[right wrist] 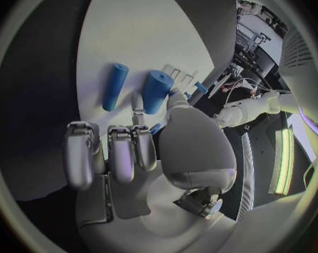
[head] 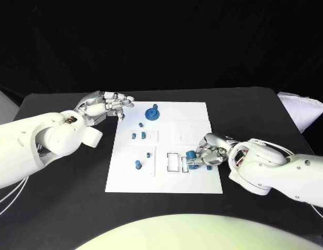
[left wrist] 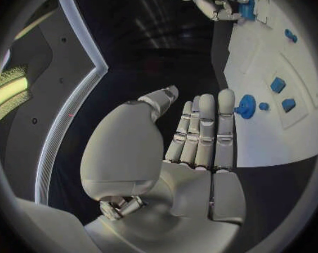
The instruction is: Assemble the parts on the task board
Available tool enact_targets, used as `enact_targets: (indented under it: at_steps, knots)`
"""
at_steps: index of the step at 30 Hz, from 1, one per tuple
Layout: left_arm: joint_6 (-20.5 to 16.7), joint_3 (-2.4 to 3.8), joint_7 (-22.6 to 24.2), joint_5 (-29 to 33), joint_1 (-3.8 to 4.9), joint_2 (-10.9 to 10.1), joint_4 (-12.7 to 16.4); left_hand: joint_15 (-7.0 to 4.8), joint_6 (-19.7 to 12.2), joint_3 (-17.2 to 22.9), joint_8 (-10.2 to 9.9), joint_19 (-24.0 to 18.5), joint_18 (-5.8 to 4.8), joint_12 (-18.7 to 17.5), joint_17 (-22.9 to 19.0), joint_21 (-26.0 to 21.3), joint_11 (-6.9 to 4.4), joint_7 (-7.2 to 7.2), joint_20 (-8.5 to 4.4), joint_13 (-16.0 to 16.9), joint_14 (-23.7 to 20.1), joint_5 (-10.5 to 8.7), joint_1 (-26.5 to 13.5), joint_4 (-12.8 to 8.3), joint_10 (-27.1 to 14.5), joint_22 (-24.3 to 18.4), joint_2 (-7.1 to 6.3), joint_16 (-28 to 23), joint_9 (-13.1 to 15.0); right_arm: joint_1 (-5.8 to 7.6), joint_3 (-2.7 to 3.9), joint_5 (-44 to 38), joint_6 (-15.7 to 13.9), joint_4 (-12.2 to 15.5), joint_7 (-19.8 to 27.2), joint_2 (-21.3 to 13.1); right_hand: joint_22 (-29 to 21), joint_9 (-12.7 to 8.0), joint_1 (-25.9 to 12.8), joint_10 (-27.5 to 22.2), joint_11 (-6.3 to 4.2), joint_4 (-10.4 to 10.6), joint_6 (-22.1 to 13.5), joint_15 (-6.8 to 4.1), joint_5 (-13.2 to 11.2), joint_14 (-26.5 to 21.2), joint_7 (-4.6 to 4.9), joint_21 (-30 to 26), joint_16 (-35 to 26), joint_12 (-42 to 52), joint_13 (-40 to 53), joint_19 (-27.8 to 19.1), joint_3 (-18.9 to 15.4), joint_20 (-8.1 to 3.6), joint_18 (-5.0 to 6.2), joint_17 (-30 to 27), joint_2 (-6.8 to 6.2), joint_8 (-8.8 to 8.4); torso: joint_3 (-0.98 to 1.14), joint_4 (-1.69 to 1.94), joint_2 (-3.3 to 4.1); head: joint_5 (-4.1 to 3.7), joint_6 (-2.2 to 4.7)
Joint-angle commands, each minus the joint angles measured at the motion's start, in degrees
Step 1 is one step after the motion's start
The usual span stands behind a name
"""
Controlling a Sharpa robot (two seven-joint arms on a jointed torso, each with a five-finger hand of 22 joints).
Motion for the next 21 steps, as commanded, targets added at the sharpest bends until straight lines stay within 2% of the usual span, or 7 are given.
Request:
enact_targets:
  at_steps: [1,6,7,9,15,17,21]
  knots:
    - [1.1,0.04,0.1,0.3,-0.01,0.0,0.2,0.05,-0.4,0.0,0.0,-0.4,0.66,0.3,0.1,-0.2,-0.09,-0.05,-0.03,0.1,-0.3,0.02,0.2,0.4,-0.3,-0.1,0.11,0.0,-0.1,-0.39,-0.19,-1.1,0.8,-0.3,-1.6,0.5,10.5,-0.2,-0.4,3.4,-0.23,-0.1,-0.7,-0.11,0.0,5.0,-0.02,0.3,0.3,-0.3,11.3,3.9,-0.6,-0.06,-0.57,10.0,-0.07,-0.41,-0.05,-0.02,-0.01,-0.06,0.01]
    - [1.2,0.04,0.0,0.3,-0.01,0.0,0.2,0.05,-0.4,0.0,0.0,-0.4,0.66,0.3,0.1,-0.2,-0.09,-0.05,-0.03,0.1,-0.3,0.02,0.2,0.4,-0.3,-0.1,0.11,0.0,-0.1,-0.60,-0.19,-1.0,1.1,-0.4,-1.7,1.0,10.5,-0.1,1.0,3.4,-0.18,-0.1,-0.9,-0.07,2.3,5.0,0.02,0.3,0.3,-0.3,11.4,3.9,-1.0,-0.02,-0.57,10.0,-0.09,-0.33,-0.03,-0.05,-0.03,-0.11,0.01]
    - [1.2,0.04,0.0,0.3,-0.01,0.0,0.2,0.05,-0.4,0.0,0.0,-0.4,0.66,0.3,0.1,-0.2,-0.09,-0.05,-0.03,0.1,-0.3,0.02,0.2,0.4,-0.3,-0.1,0.11,0.0,-0.1,-0.63,-0.19,-1.0,1.2,-0.4,-1.7,1.0,10.6,0.0,2.5,3.4,-0.17,-0.2,-1.0,-0.05,5.0,5.0,0.04,0.3,0.3,-0.4,11.5,3.9,-0.9,-0.01,-0.58,10.1,0.13,-0.26,-0.03,-0.05,-0.03,-0.10,0.01]
    - [1.2,0.04,0.0,0.3,-0.01,0.0,0.2,0.05,-0.4,0.0,0.0,-0.4,0.66,0.3,0.1,-0.2,-0.09,-0.05,-0.03,0.1,-0.3,0.02,0.2,0.4,-0.3,-0.1,0.11,0.0,-0.1,-0.69,-0.19,-1.0,1.2,-0.4,-1.7,1.1,10.6,0.0,4.4,3.4,-0.16,-0.3,-1.1,-0.05,7.5,5.0,0.05,0.3,0.3,-0.4,11.5,3.9,-0.8,0.00,-0.58,10.1,0.29,-0.22,-0.02,-0.04,-0.03,-0.10,0.01]
    - [1.2,0.04,-0.1,0.3,-0.01,0.0,0.3,0.05,-0.5,0.0,0.0,-0.5,0.68,0.4,0.1,-0.3,-0.08,-0.04,-0.02,0.1,-0.3,0.03,0.2,0.5,-0.4,-0.1,0.12,0.0,-0.1,-0.75,-0.19,-0.5,0.4,-0.3,-1.7,1.0,10.8,-0.2,10.4,3.5,-0.17,-0.6,-1.4,-0.08,10.5,5.1,0.11,0.4,0.3,-0.4,11.7,4.0,2.2,-0.04,-0.60,10.3,0.44,-0.46,0.00,-0.05,0.00,-0.08,0.01]
    - [1.2,0.04,-0.1,0.2,-0.01,0.0,0.3,0.05,-0.5,0.0,0.0,-0.5,0.67,0.4,0.1,-0.3,-0.08,-0.04,-0.02,0.1,-0.3,0.03,0.2,0.5,-0.4,-0.1,0.12,-0.1,-0.1,-0.76,-0.19,0.4,-0.2,-0.2,-1.7,1.0,10.8,-0.6,14.4,3.4,-0.30,-1.4,-1.5,-0.20,14.5,5.0,0.04,0.4,0.2,-0.6,11.6,4.0,5.2,-0.11,-0.60,10.2,-0.28,-0.94,-0.01,-0.06,-0.02,-0.09,0.01]
    - [1.3,0.04,-0.1,0.2,-0.01,0.0,0.3,0.05,-0.5,0.0,0.0,-0.5,0.67,0.4,0.1,-0.2,-0.09,-0.04,-0.02,0.1,-0.3,0.03,0.2,0.4,-0.4,-0.1,0.12,-0.1,-0.1,-0.77,-0.19,2.8,-1.8,0.1,-1.4,0.9,11.1,-1.6,16.4,3.4,-0.06,-0.4,-0.7,-0.16,16.9,5.1,0.16,0.6,0.3,-0.6,11.7,4.1,10.9,-0.04,-0.68,10.5,-2.85,-1.68,-0.01,-0.01,-0.01,-0.02,0.01]
